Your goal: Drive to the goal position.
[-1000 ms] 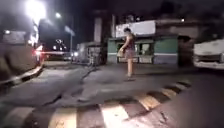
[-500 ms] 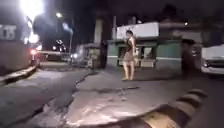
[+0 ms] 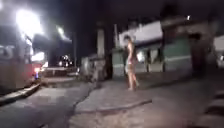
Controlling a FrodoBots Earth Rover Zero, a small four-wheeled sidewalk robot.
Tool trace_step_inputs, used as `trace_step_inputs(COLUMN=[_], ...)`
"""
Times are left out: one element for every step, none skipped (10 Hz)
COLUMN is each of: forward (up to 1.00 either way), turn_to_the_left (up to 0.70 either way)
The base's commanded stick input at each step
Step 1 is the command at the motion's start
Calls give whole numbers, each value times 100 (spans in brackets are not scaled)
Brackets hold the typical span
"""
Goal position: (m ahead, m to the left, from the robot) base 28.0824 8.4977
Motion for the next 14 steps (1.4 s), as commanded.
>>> trace_step_inputs(forward=[100, 100, 100, 100, 100, 100, 100, 100, 100, 100, 100, 100, 100, 100], turn_to_the_left=[0, 0, 0, 0, 0, 0, 0, 0, 0, 0, 0, 0, 0, 0])
